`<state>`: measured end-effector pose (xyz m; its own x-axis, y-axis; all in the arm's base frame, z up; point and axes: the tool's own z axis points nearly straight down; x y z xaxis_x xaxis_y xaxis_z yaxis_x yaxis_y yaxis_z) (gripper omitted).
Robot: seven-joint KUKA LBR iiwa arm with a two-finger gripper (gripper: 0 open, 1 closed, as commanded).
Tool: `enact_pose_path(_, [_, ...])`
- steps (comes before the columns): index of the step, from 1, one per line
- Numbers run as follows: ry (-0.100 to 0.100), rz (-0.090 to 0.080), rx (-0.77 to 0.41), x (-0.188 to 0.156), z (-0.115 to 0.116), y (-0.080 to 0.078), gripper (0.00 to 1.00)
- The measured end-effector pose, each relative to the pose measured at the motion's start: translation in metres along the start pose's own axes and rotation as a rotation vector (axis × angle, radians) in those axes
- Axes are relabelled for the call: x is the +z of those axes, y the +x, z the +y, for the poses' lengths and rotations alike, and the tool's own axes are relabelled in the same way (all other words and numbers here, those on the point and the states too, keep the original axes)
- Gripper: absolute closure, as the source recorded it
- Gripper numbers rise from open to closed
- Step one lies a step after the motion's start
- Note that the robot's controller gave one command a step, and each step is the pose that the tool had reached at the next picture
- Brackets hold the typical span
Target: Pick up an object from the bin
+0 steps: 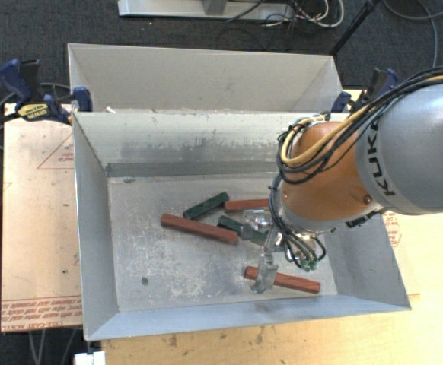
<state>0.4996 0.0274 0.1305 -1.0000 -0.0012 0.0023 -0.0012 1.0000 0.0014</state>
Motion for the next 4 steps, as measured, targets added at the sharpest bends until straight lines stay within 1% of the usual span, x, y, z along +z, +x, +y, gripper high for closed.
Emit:
enact_pose_path(1, [0.0, -0.009, 0.167, 0.0606, -0.0477, 0.0092, 0.0])
enact_pose_path(4, [0.0, -0.005, 0.167, 0.0601, -0.0463, 0.0059, 0.0])
